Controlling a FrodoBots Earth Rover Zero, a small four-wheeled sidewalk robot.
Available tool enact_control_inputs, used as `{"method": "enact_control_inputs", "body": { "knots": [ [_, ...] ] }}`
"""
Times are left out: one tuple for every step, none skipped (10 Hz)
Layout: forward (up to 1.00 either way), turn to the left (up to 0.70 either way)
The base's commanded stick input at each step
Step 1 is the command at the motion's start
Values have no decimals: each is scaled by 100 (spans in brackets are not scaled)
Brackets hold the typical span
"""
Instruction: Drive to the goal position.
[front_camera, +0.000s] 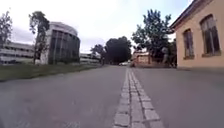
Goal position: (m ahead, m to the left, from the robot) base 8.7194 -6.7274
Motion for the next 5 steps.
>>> {"method": "enact_control_inputs", "body": {
  "knots": [
    [45,0],
    [45,0],
    [45,0],
    [45,0],
    [45,0]
  ]
}}
